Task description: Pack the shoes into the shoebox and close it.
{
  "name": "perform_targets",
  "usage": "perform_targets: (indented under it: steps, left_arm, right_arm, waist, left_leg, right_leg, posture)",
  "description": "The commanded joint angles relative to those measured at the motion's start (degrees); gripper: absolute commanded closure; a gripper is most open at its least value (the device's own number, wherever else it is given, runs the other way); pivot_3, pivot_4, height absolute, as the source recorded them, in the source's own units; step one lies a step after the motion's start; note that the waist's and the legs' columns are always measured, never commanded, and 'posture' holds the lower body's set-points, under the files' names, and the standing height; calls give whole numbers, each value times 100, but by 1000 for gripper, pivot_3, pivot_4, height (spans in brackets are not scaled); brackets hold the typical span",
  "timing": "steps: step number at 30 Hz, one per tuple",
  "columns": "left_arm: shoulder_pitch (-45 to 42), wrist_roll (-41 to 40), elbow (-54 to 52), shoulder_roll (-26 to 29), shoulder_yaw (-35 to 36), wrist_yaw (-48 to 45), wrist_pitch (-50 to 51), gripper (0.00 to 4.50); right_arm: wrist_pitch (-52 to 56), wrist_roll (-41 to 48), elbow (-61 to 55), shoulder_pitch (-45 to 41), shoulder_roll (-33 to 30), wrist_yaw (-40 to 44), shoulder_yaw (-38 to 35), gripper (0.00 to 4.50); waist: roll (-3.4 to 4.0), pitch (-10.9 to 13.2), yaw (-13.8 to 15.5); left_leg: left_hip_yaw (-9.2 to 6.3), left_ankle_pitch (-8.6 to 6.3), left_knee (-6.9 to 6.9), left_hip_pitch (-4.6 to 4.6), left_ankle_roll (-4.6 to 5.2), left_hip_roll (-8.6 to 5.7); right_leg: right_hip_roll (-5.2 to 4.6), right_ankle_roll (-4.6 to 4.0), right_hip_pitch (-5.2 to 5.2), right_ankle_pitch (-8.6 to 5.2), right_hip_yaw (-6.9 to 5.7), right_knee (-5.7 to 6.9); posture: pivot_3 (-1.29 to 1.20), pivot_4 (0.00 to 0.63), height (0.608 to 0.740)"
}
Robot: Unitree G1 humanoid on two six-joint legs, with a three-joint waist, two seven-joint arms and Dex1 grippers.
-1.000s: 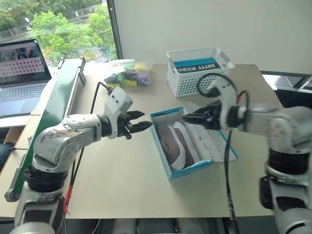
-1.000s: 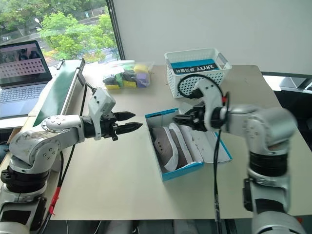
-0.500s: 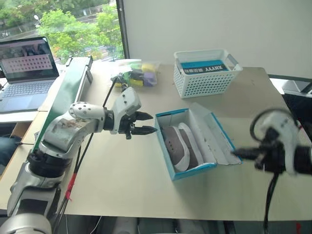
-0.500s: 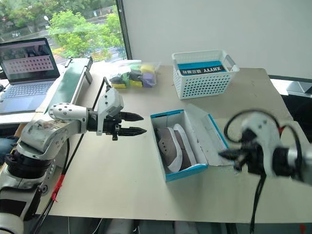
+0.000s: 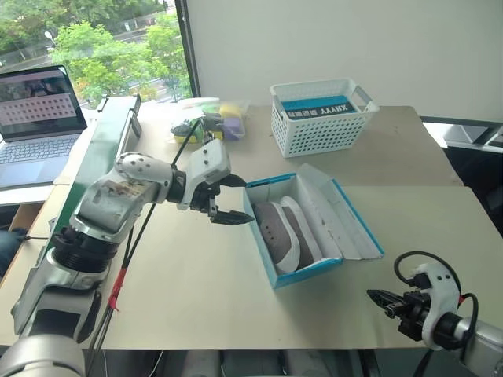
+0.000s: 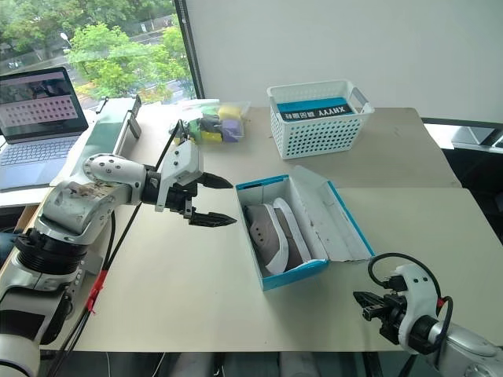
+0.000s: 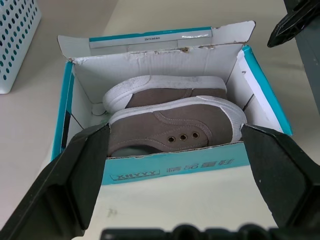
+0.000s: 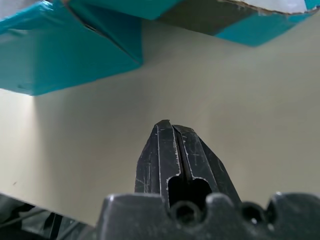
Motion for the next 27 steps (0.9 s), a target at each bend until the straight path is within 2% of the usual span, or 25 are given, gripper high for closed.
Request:
perform_targets:
  steps: [1,8,18,23,27]
  left_arm:
    - [-212,9,-62,41,195,-36,66,34]
    - [-200,35,-222,169,262,-33,160,34]
    - [-130,-52,-607,313,436,104,529,34]
    - [-120,-78,-749,300,468,178,662,34]
    - [-188,-55,-683,172,515,342,710,34]
  right_arm:
    - [-964,-570,659,-235,235,-177,553,4500]
    - [-2002,-1049,1779,-933,591,-261,1078,4500]
    - [-3171,-589,3070,-1569,1345,80,709,4500]
    - [-3213,533,3075,-1741,1751,190,8,4500]
    - [-2874,1460,2475,-1722,1645,217,-245,4500]
  waist:
    - [1,0,6]
    - [6,-1,9]
    - [8,-1,44]
    - [10,-1,36]
    - [13,0,38]
  left_leg:
    - [2,0,0,2,0,-1]
    - [2,0,-1,4,0,0]
    - [1,0,-1,4,0,0]
    - [2,0,-1,6,-1,0]
    - [2,0,-2,6,-1,0]
  right_leg:
    - [-2,0,1,0,1,-1]
    - [-1,0,1,0,2,1]
    - [-2,-1,1,0,-1,5]
    - [-3,-1,1,1,1,9]
    - [-3,-1,1,1,1,11]
  posture:
    - [0,150,740]
    - [0,150,740]
    - [0,150,740]
    - [0,150,740]
    - [0,150,740]
